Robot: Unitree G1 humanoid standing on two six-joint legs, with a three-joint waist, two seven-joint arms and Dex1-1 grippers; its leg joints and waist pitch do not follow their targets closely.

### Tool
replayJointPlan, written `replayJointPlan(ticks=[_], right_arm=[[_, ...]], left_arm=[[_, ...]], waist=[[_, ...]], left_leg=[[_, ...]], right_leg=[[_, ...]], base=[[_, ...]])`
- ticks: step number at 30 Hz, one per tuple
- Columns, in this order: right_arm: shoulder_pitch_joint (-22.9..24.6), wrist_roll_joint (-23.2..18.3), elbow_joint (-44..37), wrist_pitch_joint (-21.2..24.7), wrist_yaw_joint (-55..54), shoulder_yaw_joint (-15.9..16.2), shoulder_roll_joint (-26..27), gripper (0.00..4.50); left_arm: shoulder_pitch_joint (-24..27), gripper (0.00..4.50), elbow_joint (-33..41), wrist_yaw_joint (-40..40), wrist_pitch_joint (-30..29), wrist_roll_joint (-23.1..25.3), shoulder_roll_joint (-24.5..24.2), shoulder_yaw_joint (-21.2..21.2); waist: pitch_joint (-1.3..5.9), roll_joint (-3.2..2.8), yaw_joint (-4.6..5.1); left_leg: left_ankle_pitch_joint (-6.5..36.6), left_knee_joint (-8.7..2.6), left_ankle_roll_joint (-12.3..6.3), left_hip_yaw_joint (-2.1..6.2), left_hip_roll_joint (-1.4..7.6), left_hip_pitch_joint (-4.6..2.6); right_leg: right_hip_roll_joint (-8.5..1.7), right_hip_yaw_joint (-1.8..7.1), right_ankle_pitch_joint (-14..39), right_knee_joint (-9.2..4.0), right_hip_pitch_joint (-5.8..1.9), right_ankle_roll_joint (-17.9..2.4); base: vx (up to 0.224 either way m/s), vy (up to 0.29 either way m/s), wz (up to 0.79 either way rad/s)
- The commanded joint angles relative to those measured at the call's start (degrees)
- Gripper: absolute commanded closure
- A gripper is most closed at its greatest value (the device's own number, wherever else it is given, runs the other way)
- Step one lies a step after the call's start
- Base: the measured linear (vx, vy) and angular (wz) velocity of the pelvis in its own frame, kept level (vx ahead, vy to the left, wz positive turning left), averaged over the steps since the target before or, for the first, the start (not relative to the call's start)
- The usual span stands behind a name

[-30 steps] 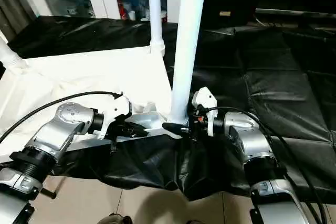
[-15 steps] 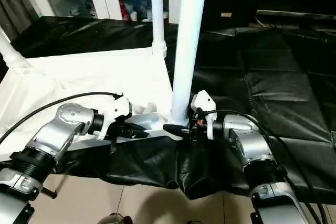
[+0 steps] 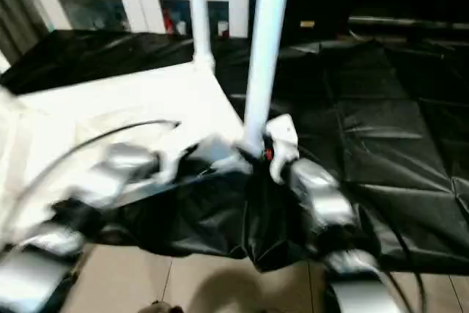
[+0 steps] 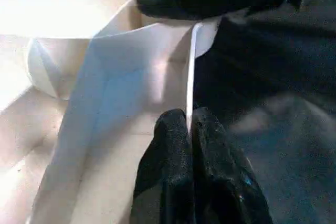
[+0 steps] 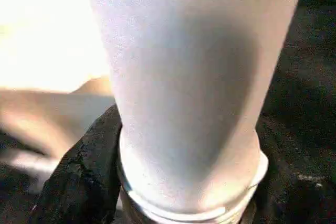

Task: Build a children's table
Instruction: Rotate leg to tighten

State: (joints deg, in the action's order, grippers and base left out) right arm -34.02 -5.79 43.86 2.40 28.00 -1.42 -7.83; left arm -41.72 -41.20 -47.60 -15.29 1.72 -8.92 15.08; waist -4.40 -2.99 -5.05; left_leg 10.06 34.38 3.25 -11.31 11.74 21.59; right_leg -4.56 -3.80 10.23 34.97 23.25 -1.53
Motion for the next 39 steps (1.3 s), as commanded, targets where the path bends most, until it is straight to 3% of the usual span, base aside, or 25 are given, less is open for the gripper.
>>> replayJointPlan(ticks=[1, 3, 5, 6, 7, 8, 13, 16, 18, 21, 24, 25, 27, 28, 32, 33, 34, 36, 39], right_arm=[[1.4, 1.4, 6.1, 3.8, -3.7, 2.0, 3.8, 1.7], [-0.2, 1.5, 8.2, 3.2, -6.4, 1.7, 5.7, 1.7], [-1.1, 0.9, 8.8, 2.0, -5.7, 1.4, 6.5, 1.7], [-1.1, 0.9, 8.8, 2.0, -5.7, 1.4, 6.5, 1.7], [-1.8, 0.5, 8.4, 1.9, -3.9, 1.2, 6.7, 1.14], [-1.8, 0.5, 8.4, 1.9, -3.9, 1.2, 6.7, 1.01], [-2.8, 1.1, 7.6, 1.0, 0.0, 2.3, 5.0, 0.79], [-1.8, 1.2, 4.7, 0.1, 7.5, 3.6, 0.9, 0.79], [0.1, 1.2, 0.9, -1.5, 15.5, 5.3, -3.0, 0.79], [1.1, -0.5, -2.1, -0.6, 19.4, 4.8, -5.1, 0.79], [3.0, -1.0, -6.5, -0.9, 26.0, 6.0, -9.1, 0.79], [3.2, -1.4, -7.1, -0.5, 27.8, 6.2, -10.0, 0.79], [3.6, -1.9, -8.3, -0.2, 31.1, 6.8, -11.7, 0.79], [3.8, -1.9, -8.8, -0.2, 32.5, 7.2, -12.5, 0.79], [4.4, -1.6, -10.2, -0.2, 35.2, 8.0, -14.1, 0.79], [4.3, -1.7, -10.2, -0.1, 35.4, 7.8, -14.1, 1.04], [4.4, -2.0, -10.5, 0.2, 35.6, 7.8, -14.0, 1.13], [4.5, -2.5, -10.8, 0.6, 35.8, 7.7, -13.9, 1.18], [4.9, -3.2, -11.4, 1.6, 36.2, 7.9, -13.3, 1.54]], left_arm=[[-2.7, 4.5, -0.7, 6.5, 0.1, -1.0, 2.9, -2.7], [-3.3, 4.5, -1.4, 7.3, 0.7, -0.6, 4.6, -2.2], [-3.5, 4.5, -1.7, 6.9, 1.4, -0.6, 5.0, -1.9], [-3.5, 4.5, -1.7, 6.9, 1.4, -0.6, 5.0, -1.9], [-3.4, 4.5, -2.0, 5.6, 2.8, -0.6, 4.8, -1.5], [-3.4, 4.5, -2.0, 5.6, 2.8, -0.6, 4.8, -1.5], [-2.4, 4.5, -1.4, 1.0, 5.3, -0.6, 3.0, -0.7], [-0.2, 4.5, 1.0, -5.5, 6.8, -1.5, 0.0, 0.3], [1.6, 4.5, 3.1, -11.0, 8.2, -2.1, -2.7, 1.4], [2.5, 4.5, 4.2, -14.0, 8.9, -2.5, -4.5, 1.8], [4.1, 4.5, 6.6, -20.2, 8.8, -4.4, -7.2, 1.7], [4.3, 4.5, 7.0, -21.5, 8.4, -4.8, -7.8, 1.8], [4.6, 4.5, 7.4, -23.6, 8.4, -5.0, -8.7, 1.9], [4.7, 4.5, 7.6, -24.3, 8.2, -5.1, -9.1, 1.9], [4.6, 4.5, 7.3, -25.0, 8.7, -5.2, -9.8, 1.6], [4.6, 4.5, 7.2, -25.0, 8.8, -5.1, -9.9, 1.5], [4.6, 4.5, 7.4, -25.1, 8.7, -5.2, -10.0, 1.4], [4.6, 4.5, 7.6, -25.1, 8.5, -5.3, -10.0, 1.3], [5.0, 4.5, 8.0, -25.0, 8.0, -5.8, -9.9, 0.9]], waist=[[3.74, 0.09, 0.33], [3.49, 0.25, 0.61], [3.72, 0.44, 0.53], [3.72, 0.44, 0.53], [3.77, 0.53, 0.56], [3.81, 0.45, 0.53], [3.87, 0.42, 0.84], [4.04, 0.49, 0.83], [4.16, 0.37, 0.64], [4.41, 0.16, -0.02], [4.84, 0.15, -0.26], [4.73, -0.83, -0.15], [5.06, -0.21, -0.15], [5.05, -0.33, -0.29], [4.86, -0.23, -0.33], [4.74, -0.27, -0.36], [4.7, 0.08, -0.32], [4.67, 0.24, -0.32], [4.86, 0.15, -0.37]], left_leg=[[16.5, -4.28, -0.21, 1.0, 1.03, -1.68], [19.5, -4.7, 0.2, 1.34, 0.88, -1.74], [19.3, -4.74, -0.44, 1.37, 0.84, -1.8], [19.3, -4.74, -0.44, 1.37, 0.84, -1.8], [17.9, -4.9, -1.22, 1.4, 0.84, -1.48], [18.0, -4.93, -1.35, 1.45, 0.9, -1.55], [18.1, -5.0, -1.91, 1.47, 0.91, -1.2], [16.5, -4.88, -2.76, 1.44, 0.9, -0.85], [15.0, -4.69, -3.56, 1.19, 1.13, -0.96], [13.0, -4.57, -4.26, 1.16, 1.46, -0.93], [8.7, -4.18, -5.26, 1.12, 1.56, -0.51], [8.6, -4.09, -5.71, 1.2, 1.49, -0.39], [8.4, -3.79, -6.21, 1.09, 1.42, -0.59], [7.6, -3.61, -7.02, 0.94, 1.46, -0.53], [8.7, -3.66, -6.98, 0.93, 1.49, -0.34], [9.6, -3.76, -6.44, 0.95, 1.51, -0.4], [10.4, -3.85, -5.9, 0.95, 1.51, -0.41], [10.8, -3.88, -5.41, 0.92, 1.5, -0.46], [9.4, -3.79, -5.47, 0.96, 1.56, -0.42]], right_leg=[[-3.64, 2.14, 22.2, -5.8, -1.94, -10.0], [-3.7, 1.83, 26.5, -6.18, -2.15, -8.5], [-3.89, 2.03, 26.1, -6.28, -2.23, -7.9], [-3.89, 2.03, 26.1, -6.28, -2.23, -7.9], [-3.8, 2.05, 23.7, -6.02, -2.38, -8.3], [-3.82, 2.03, 23.3, -5.96, -2.36, -8.5], [-4.06, 2.08, 22.4, -5.83, -2.56, -9.3], [-4.02, 2.04, 19.9, -5.6, -2.98, -9.9], [-4.06, 2.18, 17.6, -5.4, -2.85, -10.9], [-4.0, 2.18, 14.5, -4.86, -2.94, -12.2], [-3.67, 2.07, 5.8, -3.56, -3.2, -14.2], [-3.6, 1.95, 4.1, -3.29, -3.0, -15.1], [-3.52, 1.94, 2.1, -3.2, -3.15, -16.0], [-3.53, 2.0, 0.7, -3.05, -2.89, -16.6], [-3.81, 1.98, 3.9, -3.37, -2.97, -16.0], [-3.84, 1.97, 6.0, -3.57, -2.91, -15.6], [-3.9, 2.02, 7.9, -3.72, -2.95, -15.2], [-3.94, 2.08, 9.7, -3.9, -2.9, -14.6], [-3.94, 2.13, 8.8, -3.68, -2.9, -14.5]], base=[[0.0, 0.0, 0.0], [0.0, 0.0, 0.0], [0.0, 0.0, 0.0], [0.0, 0.0, 0.0], [0.0, 0.0, 0.0], [0.0, 0.0, 0.0], [0.0, 0.0, 0.0], [0.0, 0.0, 0.0], [0.0, 0.0, 0.0], [0.0, 0.0, 0.0], [0.0, 0.0, 0.0], [0.0, 0.0, 0.0], [0.0, 0.0, 0.0], [0.0, 0.0, 0.0], [0.0, 0.0, 0.0], [0.0, 0.0, 0.0], [0.0, 0.0, 0.0], [0.0, 0.0, 0.0], [0.0, 0.0, 0.0]])
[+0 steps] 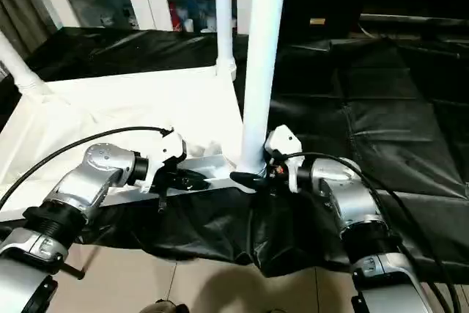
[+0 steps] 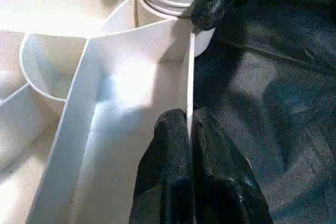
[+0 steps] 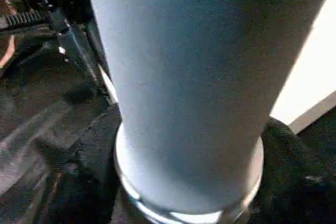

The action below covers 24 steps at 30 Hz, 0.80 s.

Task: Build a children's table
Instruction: Rotate leg to tighten

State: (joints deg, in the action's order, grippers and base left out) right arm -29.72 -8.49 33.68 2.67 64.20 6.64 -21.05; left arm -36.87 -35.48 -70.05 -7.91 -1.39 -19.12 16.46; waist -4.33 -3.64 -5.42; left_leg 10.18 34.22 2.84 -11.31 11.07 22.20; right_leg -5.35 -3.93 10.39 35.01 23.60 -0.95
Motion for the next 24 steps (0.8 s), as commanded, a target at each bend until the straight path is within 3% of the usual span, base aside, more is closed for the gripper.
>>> replayJointPlan(ticks=[1, 4, 6, 7, 8, 10, 11, 18, 20, 21, 24], right_arm=[[0.9, -0.7, -1.4, 1.7, 0.1, -0.1, 0.1, 1.58], [1.4, -1.3, -1.6, 2.7, -1.0, -0.7, 1.1, 1.67], [1.4, -0.6, -0.1, 3.1, -5.3, -1.7, 2.5, 1.71], [1.0, 0.5, 1.8, 2.6, -10.1, -2.5, 3.8, 1.71], [0.2, 1.7, 5.0, 2.9, -17.8, -3.9, 5.7, 1.72], [-0.5, 2.5, 8.0, 3.3, -24.9, -5.0, 7.8, 1.72], [-0.8, 2.9, 9.8, 3.7, -29.9, -5.6, 9.5, 1.73], [-2.7, 4.6, 14.5, 3.9, -42.3, -6.3, 15.2, 1.73], [-3.9, 4.0, 15.5, 2.1, -42.0, -6.8, 17.1, 1.73], [-3.9, 4.0, 15.5, 2.1, -42.0, -6.8, 17.1, 1.73], [-4.3, 2.8, 14.5, 0.7, -37.4, -6.4, 17.0, 1.03]], left_arm=[[0.3, 4.5, 2.5, -2.5, 0.5, -2.8, 0.4, -0.7], [0.6, 4.5, 2.6, -1.7, 0.0, -2.9, 0.9, -1.2], [-0.2, 4.5, 1.2, 1.8, -0.2, -2.1, 1.9, -1.9], [-1.0, 4.5, -0.3, 5.1, -0.6, -1.5, 2.9, -2.7], [-2.3, 4.5, -2.4, 9.5, -0.8, -0.8, 4.3, -3.5], [-3.5, 4.5, -4.5, 13.5, -0.9, 0.1, 5.9, -3.9], [-4.4, 4.5, -6.0, 16.7, -0.7, 0.8, 7.3, -4.0], [-6.9, 4.5, -9.5, 25.4, -1.0, 2.4, 13.2, -4.0], [-7.5, 4.5, -10.2, 25.8, -0.4, 2.2, 14.7, -3.7], [-7.5, 4.5, -10.2, 25.8, -0.4, 2.2, 14.7, -3.7], [-7.3, 4.5, -9.7, 23.0, 0.6, 2.1, 14.2, -3.1]], waist=[[4.78, 0.81, 0.02], [4.92, 1.0, 0.01], [4.82, 0.93, 0.14], [4.87, 1.22, 0.17], [4.68, 0.97, 0.45], [4.66, 1.02, 0.78], [4.62, 1.02, 1.1], [4.63, 0.81, 1.39], [4.7, 0.53, 1.55], [4.69, 0.67, 1.59], [4.82, 0.57, 1.52]], left_leg=[[8.9, -3.62, -5.19, 0.96, 2.19, -0.96], [7.0, -3.45, -6.0, 0.95, 2.1, -0.76], [7.7, -3.48, -5.7, 0.9, 2.09, -0.9], [8.1, -3.5, -5.46, 0.9, 2.06, -0.92], [9.4, -3.64, -4.14, 0.92, 1.93, -1.07], [10.0, -3.88, -2.88, 1.09, 1.8, -0.98], [11.3, -4.0, -1.68, 1.12, 1.71, -1.28], [13.7, -4.16, -1.67, 1.18, 1.59, -1.5], [14.8, -4.24, -1.55, 1.2, 1.58, -1.56], [14.9, -4.24, -1.52, 1.28, 1.55, -1.51], [14.2, -4.19, -2.46, 1.23, 1.55, -1.37]], right_leg=[[-3.08, 2.25, 8.2, -3.68, -3.25, -15.1], [-3.11, 2.19, 6.5, -3.44, -3.31, -15.1], [-3.11, 2.24, 7.9, -3.67, -3.1, -14.9], [-3.12, 2.2, 8.6, -3.73, -3.16, -14.7], [-3.21, 2.25, 11.8, -4.14, -2.9, -14.1], [-3.18, 2.19, 13.6, -4.21, -3.18, -13.4], [-3.19, 2.22, 15.6, -4.58, -3.04, -12.4], [-3.17, 2.24, 19.0, -5.27, -2.97, -10.7], [-3.19, 2.24, 19.4, -5.44, -2.89, -10.5], [-3.2, 2.19, 19.2, -5.39, -2.97, -10.6], [-3.19, 2.24, 17.1, -5.26, -3.1, -11.0]], base=[[0.0, 0.0, 0.0], [0.0, 0.0, 0.0], [0.0, 0.0, 0.0], [0.0, 0.0, 0.0], [0.0, 0.0, 0.0], [0.0, 0.0, 0.0], [0.0, 0.0, 0.0], [0.0, 0.0, 0.0], [0.0, 0.0, 0.0], [0.0, 0.0, 0.0], [0.0, 0.0, 0.0]])
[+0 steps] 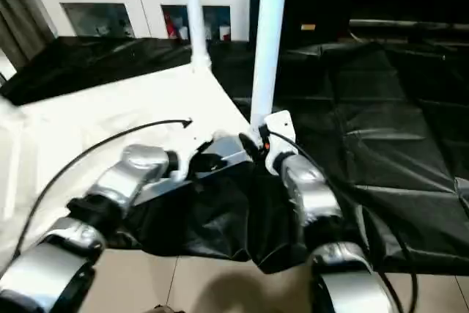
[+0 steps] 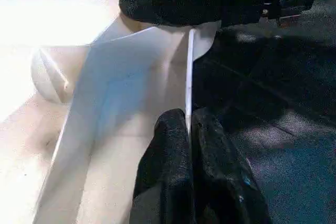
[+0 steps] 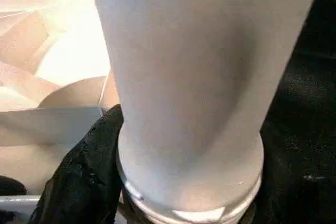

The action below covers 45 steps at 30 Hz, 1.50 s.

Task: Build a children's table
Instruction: Rotate leg to tighten

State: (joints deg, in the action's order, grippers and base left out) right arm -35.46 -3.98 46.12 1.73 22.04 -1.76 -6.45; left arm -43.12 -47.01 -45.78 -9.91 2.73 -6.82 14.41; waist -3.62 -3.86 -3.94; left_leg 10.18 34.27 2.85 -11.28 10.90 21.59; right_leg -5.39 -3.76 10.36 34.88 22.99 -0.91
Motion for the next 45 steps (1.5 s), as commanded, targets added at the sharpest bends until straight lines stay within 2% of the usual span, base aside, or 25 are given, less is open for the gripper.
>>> replayJointPlan(ticks=[1, 3, 4, 6, 7, 9, 10, 11, 13, 17, 21, 22, 23, 25, 26, 29, 31, 34, 36, 37, 39, 40, 41, 43, 45], right_arm=[[1.4, -1.7, 2.0, 1.6, 4.7, 2.0, 2.4, 1.0], [1.8, -1.4, 0.5, 1.1, 8.2, 3.2, 0.9, 0.93], [2.1, -1.6, -0.4, 1.0, 10.7, 3.7, -0.1, 0.93], [2.9, -1.9, -2.7, 0.8, 16.3, 4.6, -3.0, 0.93], [2.9, -1.9, -2.7, 0.8, 16.3, 4.6, -3.0, 0.93], [3.4, -1.9, -4.4, -0.2, 20.6, 5.2, -5.8, 0.93], [3.5, -1.9, -4.5, -0.2, 20.9, 5.2, -6.0, 0.93], [4.2, -2.3, -6.5, -0.6, 26.0, 5.7, -8.8, 0.93], [4.7, -3.0, -7.9, -0.4, 28.9, 5.9, -10.2, 0.93], [5.9, -5.0, -11.5, 1.3, 38.3, 6.6, -14.4, 0.93], [6.1, -5.1, -11.7, 1.1, 40.8, 7.2, -15.6, 0.93], [6.0, -5.4, -11.7, 1.3, 41.2, 7.1, -15.7, 0.93], [5.9, -5.7, -11.8, 1.6, 41.5, 7.1, -15.7, 1.2], [5.7, -6.2, -11.9, 2.0, 42.1, 7.0, -15.6, 1.2], [5.8, -6.6, -12.3, 2.4, 42.5, 7.0, -15.5, 1.41], [6.5, -6.9, -13.2, 3.1, 43.0, 7.2, -15.1, 1.6], [7.3, -6.7, -13.3, 3.5, 41.5, 7.3, -14.3, 1.67], [7.5, -5.1, -11.3, 2.6, 35.9, 6.6, -12.6, 1.72], [6.7, -3.3, -8.3, 1.7, 27.5, 5.2, -10.4, 1.73], [6.2, -2.8, -6.6, 2.1, 22.8, 4.3, -9.1, 1.74], [4.9, -2.1, -2.9, 3.3, 12.3, 2.1, -6.1, 1.74], [4.0, -1.9, -0.8, 4.0, 5.9, 0.8, -4.1, 1.74], [3.6, -2.0, 0.1, 4.0, 3.3, 0.2, -3.2, 1.74], [3.1, -2.3, 0.9, 4.3, 0.2, -0.3, -1.4, 1.74], [2.4, -1.9, 1.6, 3.9, -1.9, 0.3, 0.9, 1.74]], left_arm=[[-1.1, 4.5, 1.8, -1.3, 2.6, -2.1, 1.9, -1.0], [-0.3, 4.5, 2.9, -4.3, 3.5, -2.2, 0.5, -0.5], [0.2, 4.5, 3.6, -6.2, 3.7, -2.4, -0.3, -0.3], [1.5, 4.5, 5.6, -11.1, 4.5, -3.1, -2.6, 0.5], [1.5, 4.5, 5.6, -11.1, 4.5, -3.1, -2.6, 0.5], [2.5, 4.5, 6.9, -14.7, 5.0, -3.4, -4.7, 1.3], [2.6, 4.5, 6.9, -14.9, 5.0, -3.4, -4.8, 1.3], [3.2, 4.5, 7.6, -17.9, 5.2, -3.6, -6.8, 1.7], [3.5, 4.5, 8.0, -19.4, 5.1, -3.8, -7.7, 1.7], [5.0, 4.5, 10.9, -25.9, 4.3, -5.3, -10.5, 2.0], [5.7, 4.5, 12.1, -27.2, 4.1, -5.7, -11.2, 1.9], [5.8, 4.5, 12.2, -27.3, 4.0, -5.8, -11.2, 1.8], [5.8, 4.5, 12.2, -27.4, 4.0, -5.9, -11.2, 1.8], [5.9, 4.5, 12.3, -27.4, 4.0, -6.1, -11.3, 1.6], [6.1, 4.5, 12.3, -27.1, 3.9, -6.2, -11.2, 1.4], [6.4, 4.5, 12.3, -26.4, 3.7, -6.3, -10.9, 1.0], [6.2, 4.5, 11.8, -24.6, 3.7, -6.0, -10.2, 0.6], [5.4, 4.5, 10.1, -20.7, 3.3, -4.9, -9.2, 0.0], [4.0, 4.5, 7.9, -15.9, 3.0, -3.9, -7.8, -0.9], [3.4, 4.5, 7.0, -13.9, 2.5, -3.8, -6.8, -1.3], [1.7, 4.5, 4.6, -8.6, 1.7, -2.8, -4.4, -1.7], [0.6, 4.5, 3.0, -5.9, 1.5, -2.1, -2.9, -1.6], [0.1, 4.5, 2.3, -4.4, 1.5, -1.7, -2.1, -1.5], [-0.9, 4.5, 1.0, -1.8, 1.2, -1.3, -0.5, -1.6], [-1.9, 4.5, -0.3, 0.7, 1.1, -1.2, 1.4, -1.6]], waist=[[4.2, 0.88, 0.02], [4.23, 0.78, 0.02], [4.47, 0.8, -0.07], [4.45, 0.87, -0.27], [4.51, 0.47, -0.28], [4.71, 0.6, -0.29], [4.85, 0.51, -0.47], [4.83, 0.2, -0.65], [4.78, 0.23, -1.26], [4.69, 0.13, -1.35], [4.48, 0.21, -1.43], [4.35, 0.56, -1.36], [4.31, 0.57, -1.41], [4.34, 0.47, -1.43], [4.32, 0.79, -1.38], [4.41, 0.68, -1.44], [4.31, 0.93, -1.38], [4.17, 0.88, -1.16], [4.0, 0.71, -0.87], [4.08, 0.63, -0.65], [4.01, 0.48, -0.42], [3.92, 0.31, 0.15], [3.94, 0.39, 0.3], [3.93, 0.34, 0.5], [3.99, -0.15, 0.38]], left_leg=[[14.0, -4.18, -2.87, 1.22, 1.69, -0.64], [13.5, -4.17, -3.2, 1.25, 1.73, -0.53], [12.2, -4.0, -3.85, 1.24, 1.8, -0.44], [11.0, -3.83, -4.78, 1.16, 1.85, -0.28], [10.6, -3.78, -5.01, 1.17, 1.85, -0.21], [9.8, -3.64, -5.45, 1.15, 1.97, -0.25], [8.9, -3.43, -5.79, 1.05, 2.02, -0.29], [8.5, -3.43, -6.02, 1.08, 2.12, -0.23], [9.2, -3.45, -6.3, 1.03, 2.29, -0.28], [10.3, -3.54, -5.85, 1.04, 2.42, -0.39], [11.4, -3.65, -5.23, 0.99, 2.38, -0.45], [11.5, -3.69, -4.95, 0.95, 2.33, -0.48], [11.6, -3.72, -4.79, 0.95, 2.32, -0.52], [11.5, -3.72, -4.72, 1.01, 2.33, -0.5], [11.0, -3.74, -4.82, 1.02, 2.33, -0.36], [10.0, -3.66, -5.1, 1.04, 2.35, -0.39], [9.8, -3.65, -5.23, 0.97, 2.29, -0.32], [10.3, -3.77, -4.61, 1.03, 2.22, -0.28], [11.3, -3.93, -3.81, 1.05, 2.15, -0.44], [11.1, -4.02, -3.01, 1.22, 2.04, -0.32], [11.3, -4.09, -2.62, 1.22, 1.98, -0.39], [13.0, -4.18, -1.37, 1.23, 1.75, -0.63], [13.4, -4.22, -1.15, 1.26, 1.73, -0.77], [13.8, -4.14, -1.73, 1.2, 1.62, -0.57], [14.1, -4.09, -2.21, 1.21, 1.56, -0.69]], right_leg=[[-3.18, 2.02, 16.4, -5.02, -2.7, -11.3], [-3.21, 2.0, 15.7, -4.91, -2.76, -11.5], [-3.15, 1.99, 12.6, -4.55, -2.92, -12.3], [-3.14, 1.92, 10.4, -4.33, -3.06, -13.1], [-3.14, 1.87, 9.8, -4.16, -3.1, -13.4], [-3.13, 1.81, 8.2, -4.0, -3.1, -14.1], [-3.07, 1.83, 7.0, -3.8, -2.97, -14.6], [-3.02, 1.76, 6.2, -3.65, -2.92, -14.9], [-2.96, 1.78, 6.0, -3.53, -2.91, -15.0], [-2.99, 1.85, 6.0, -3.48, -2.77, -15.5], [-3.08, 1.87, 8.4, -3.78, -2.66, -15.2], [-3.03, 1.91, 9.4, -3.94, -2.59, -14.9], [-3.06, 1.96, 10.3, -3.98, -2.57, -14.7], [-3.1, 1.94, 10.7, -3.96, -2.61, -14.5], [-3.07, 1.95, 10.7, -3.94, -2.66, -14.2], [-3.11, 1.96, 10.2, -3.84, -2.58, -14.0], [-3.08, 1.96, 10.2, -3.91, -2.55, -14.0], [-3.2, 1.99, 12.6, -4.13, -2.45, -13.3], [-3.15, 2.02, 14.6, -4.51, -2.17, -12.6], [-3.22, 1.98, 15.0, -4.39, -2.52, -12.3], [-3.1, 2.02, 14.8, -4.47, -2.34, -12.2], [-3.06, 1.93, 16.4, -4.77, -2.27, -12.1], [-3.1, 1.93, 16.6, -4.98, -2.25, -11.9], [-3.04, 1.95, 16.1, -5.01, -2.38, -11.7], [-3.08, 1.93, 15.9, -5.12, -2.33, -11.7]], base=[[0.0, 0.0, 0.0], [0.0, 0.0, 0.0], [0.0, 0.0, 0.0], [0.0, 0.0, 0.0], [0.0, 0.0, 0.0], [0.0, 0.0, 0.0], [0.0, 0.0, 0.0], [0.0, 0.0, 0.0], [0.0, 0.0, 0.0], [0.0, 0.0, 0.0], [0.0, 0.0, 0.0], [0.0, 0.0, 0.0], [0.0, 0.0, 0.0], [0.0, 0.0, 0.0], [0.0, 0.0, 0.0], [0.0, 0.0, 0.0], [0.0, 0.0, 0.0], [0.0, 0.0, 0.0], [0.0, 0.0, 0.0], [0.0, 0.0, 0.0], [0.0, 0.0, 0.0], [0.0, 0.0, 0.0], [0.0, 0.0, 0.0], [0.0, 0.0, 0.0], [0.0, 0.0, 0.0]])
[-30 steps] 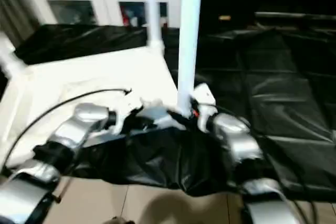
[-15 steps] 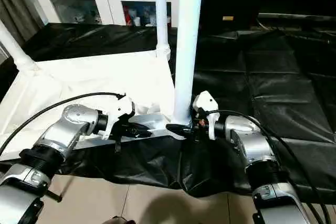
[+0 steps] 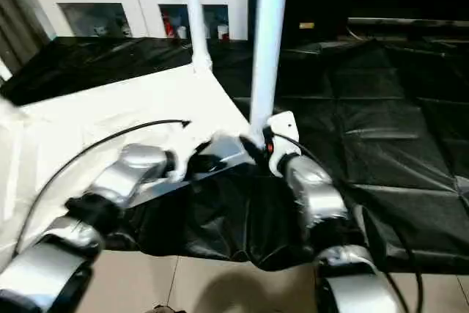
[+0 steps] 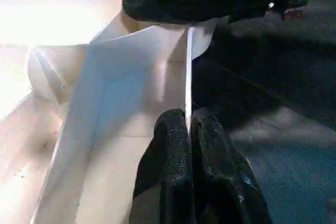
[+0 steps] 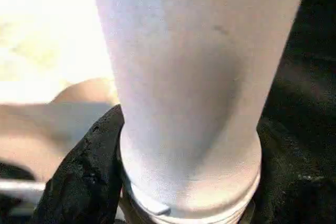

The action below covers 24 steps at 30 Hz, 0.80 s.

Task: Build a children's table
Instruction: Rotate leg to tighten

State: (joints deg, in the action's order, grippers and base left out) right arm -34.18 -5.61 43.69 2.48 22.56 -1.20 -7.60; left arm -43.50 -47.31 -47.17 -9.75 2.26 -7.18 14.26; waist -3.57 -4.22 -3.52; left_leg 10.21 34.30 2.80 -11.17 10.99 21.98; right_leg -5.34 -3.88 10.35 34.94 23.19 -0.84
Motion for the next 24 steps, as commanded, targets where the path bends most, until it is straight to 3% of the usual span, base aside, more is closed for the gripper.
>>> replayJointPlan(ticks=[1, 3, 4, 6, 11, 13, 15, 17, 18, 21, 22, 24], right_arm=[[1.2, -0.3, 4.0, 3.1, -2.4, -0.3, 2.0, 1.74], [0.6, 1.1, 4.7, 1.3, -2.7, 1.2, 3.7, 1.74], [0.4, 1.5, 5.0, 0.4, -2.4, 1.5, 4.2, 1.19], [0.2, -0.4, 4.4, -0.2, 0.9, 0.8, 5.2, 1.05], [1.0, 0.1, 1.6, -1.0, 8.2, 3.3, 1.3, 0.63], [2.2, -0.2, -1.4, -1.3, 16.6, 4.6, -2.5, 0.63], [2.6, -0.4, -2.5, -1.4, 19.2, 4.9, -3.8, 0.63], [2.8, -1.2, -3.7, -1.2, 23.0, 4.9, -5.8, 0.63], [3.0, -1.9, -4.8, -1.0, 26.1, 4.8, -7.2, 0.63], [3.1, -2.9, -6.3, -0.8, 30.4, 4.9, -9.6, 0.63], [3.4, -3.4, -7.6, -0.4, 35.3, 5.8, -11.9, 0.63], [3.8, -3.6, -8.5, -0.2, 39.6, 6.8, -13.9, 0.63]], left_arm=[[-1.6, 4.5, 0.0, 2.1, 0.9, -0.7, 1.8, -1.4], [-2.4, 4.5, -1.0, 3.1, 1.3, -0.6, 3.3, -1.2], [-2.6, 4.5, -1.4, 3.1, 1.6, -0.5, 3.8, -1.2], [-3.0, 4.5, -1.6, 1.6, 2.3, -0.6, 4.3, -0.9], [-0.9, 4.5, 1.5, -6.0, 4.1, -1.6, 1.4, 0.7], [0.9, 4.5, 3.7, -11.2, 4.6, -2.1, -1.4, 1.4], [1.4, 4.5, 4.3, -12.4, 5.1, -2.2, -2.2, 1.6], [1.9, 4.5, 4.9, -14.4, 5.2, -2.4, -3.7, 1.5], [2.3, 4.5, 5.3, -15.9, 5.3, -2.5, -4.8, 1.4], [3.0, 4.5, 6.2, -18.3, 5.3, -3.2, -6.4, 1.0], [4.1, 4.5, 8.2, -21.7, 4.5, -4.6, -8.1, 0.7], [5.1, 4.5, 9.9, -25.0, 3.8, -5.8, -9.6, 0.6]], waist=[[3.93, 0.39, 0.03], [3.88, 0.29, 0.01], [3.94, 0.31, 0.01], [3.9, 0.32, 0.0], [4.05, 0.66, -0.2], [4.15, 1.11, -0.38], [4.15, 0.91, -0.6], [4.24, 0.86, -0.92], [4.23, 1.32, -1.01], [4.22, 1.09, -1.5], [4.23, 1.38, -1.66], [4.24, 1.37, -1.77]], left_leg=[[13.9, -4.14, -2.27, 1.05, 1.5, -1.01], [14.8, -4.29, -2.29, 1.13, 1.6, -1.11], [14.9, -4.27, -2.26, 1.16, 1.58, -1.08], [15.3, -4.41, -2.58, 1.25, 1.65, -0.96], [13.4, -4.21, -4.15, 1.21, 1.78, -0.6], [11.6, -4.06, -5.36, 1.14, 1.86, -0.37], [10.7, -3.89, -6.2, 0.96, 1.97, -0.45], [9.9, -3.87, -6.27, 0.94, 2.11, -0.53], [9.9, -3.91, -6.21, 0.9, 2.12, -0.54], [10.0, -3.85, -6.21, 0.85, 2.28, -0.68], [10.1, -3.83, -6.21, 0.81, 2.26, -0.63], [9.3, -3.72, -6.77, 0.77, 2.32, -0.5]], right_leg=[[-3.05, 2.05, 15.6, -5.24, -2.55, -11.8], [-3.06, 1.96, 16.0, -5.3, -2.49, -11.8], [-3.06, 1.96, 15.9, -5.22, -2.56, -11.8], [-3.08, 1.94, 15.6, -5.2, -2.67, -11.8], [-3.31, 2.01, 12.6, -4.79, -3.06, -12.8], [-3.2, 1.91, 10.2, -4.46, -3.31, -13.4], [-3.19, 1.97, 9.3, -4.36, -3.11, -13.9], [-3.21, 1.95, 9.1, -4.19, -2.99, -14.4], [-3.14, 1.91, 9.3, -4.25, -3.11, -14.3], [-3.13, 2.03, 9.8, -4.06, -2.84, -14.4], [-3.25, 2.06, 9.6, -4.01, -2.99, -14.6], [-3.14, 2.08, 8.5, -3.72, -2.9, -14.8]], base=[[0.0, 0.0, 0.0], [0.0, 0.0, 0.0], [0.0, 0.0, 0.0], [0.0, 0.0, 0.0], [0.0, 0.0, 0.0], [0.0, 0.0, 0.0], [0.0, 0.0, 0.0], [0.0, 0.0, 0.0], [0.0, 0.0, 0.0], [0.0, 0.0, 0.0], [0.0, 0.0, 0.0], [0.0, 0.0, 0.0]])
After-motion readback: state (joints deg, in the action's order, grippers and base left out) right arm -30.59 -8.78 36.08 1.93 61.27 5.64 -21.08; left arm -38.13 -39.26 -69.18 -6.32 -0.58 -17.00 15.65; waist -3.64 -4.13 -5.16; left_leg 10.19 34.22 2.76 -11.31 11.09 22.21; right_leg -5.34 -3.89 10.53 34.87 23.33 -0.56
